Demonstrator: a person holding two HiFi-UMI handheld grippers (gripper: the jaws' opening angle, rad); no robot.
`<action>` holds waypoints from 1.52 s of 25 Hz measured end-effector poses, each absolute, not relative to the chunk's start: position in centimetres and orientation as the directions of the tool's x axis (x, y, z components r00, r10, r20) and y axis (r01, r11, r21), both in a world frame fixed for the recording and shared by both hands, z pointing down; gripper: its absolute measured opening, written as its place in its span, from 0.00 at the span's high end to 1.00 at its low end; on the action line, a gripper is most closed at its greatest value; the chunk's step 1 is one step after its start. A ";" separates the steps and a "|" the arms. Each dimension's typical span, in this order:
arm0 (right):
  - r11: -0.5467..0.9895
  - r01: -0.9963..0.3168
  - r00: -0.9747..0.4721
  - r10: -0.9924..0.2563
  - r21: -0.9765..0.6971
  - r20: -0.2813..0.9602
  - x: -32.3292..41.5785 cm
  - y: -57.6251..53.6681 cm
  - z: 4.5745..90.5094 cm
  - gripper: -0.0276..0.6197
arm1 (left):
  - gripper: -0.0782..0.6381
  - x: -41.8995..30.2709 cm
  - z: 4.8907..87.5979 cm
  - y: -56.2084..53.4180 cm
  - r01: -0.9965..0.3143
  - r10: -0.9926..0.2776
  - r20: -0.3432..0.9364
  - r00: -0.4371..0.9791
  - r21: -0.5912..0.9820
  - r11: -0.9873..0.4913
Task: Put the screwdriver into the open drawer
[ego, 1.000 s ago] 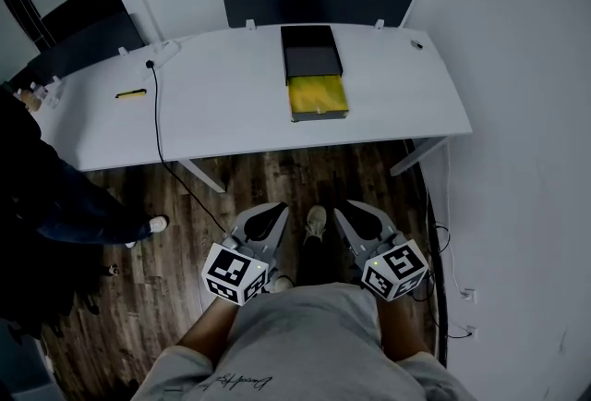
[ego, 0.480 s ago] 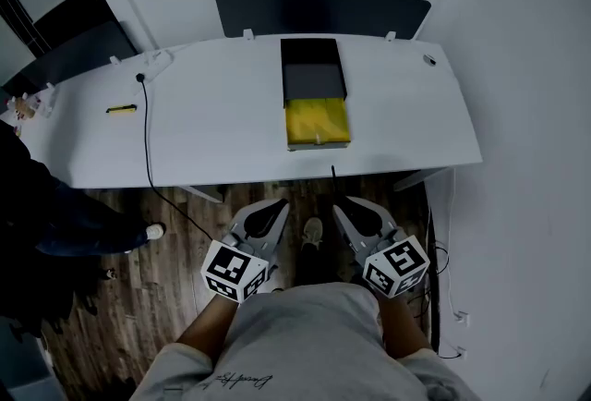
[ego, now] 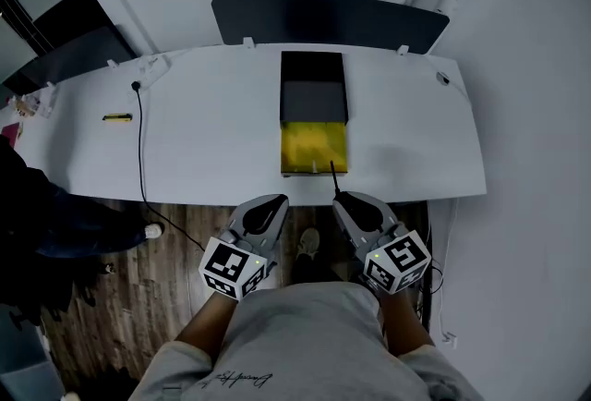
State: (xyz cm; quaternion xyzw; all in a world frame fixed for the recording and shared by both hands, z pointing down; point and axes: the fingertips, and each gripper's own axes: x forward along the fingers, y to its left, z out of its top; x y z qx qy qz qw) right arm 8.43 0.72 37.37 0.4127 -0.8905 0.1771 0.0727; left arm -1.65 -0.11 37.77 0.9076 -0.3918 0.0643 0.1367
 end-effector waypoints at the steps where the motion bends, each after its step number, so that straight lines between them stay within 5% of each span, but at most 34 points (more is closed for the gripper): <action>1: 0.602 -0.756 -0.654 -0.705 -0.256 0.275 8.7 -0.1 37.3 0.84 | 0.89 -1.4 37.8 -0.8 -0.734 -0.699 0.225 0.679 0.197 -0.650; 38: 0.602 -0.760 -0.648 -0.671 -0.246 0.360 10.0 -11.4 39.8 0.84 | 0.89 -1.7 38.8 -12.2 -0.763 -0.713 0.272 0.646 0.197 -0.616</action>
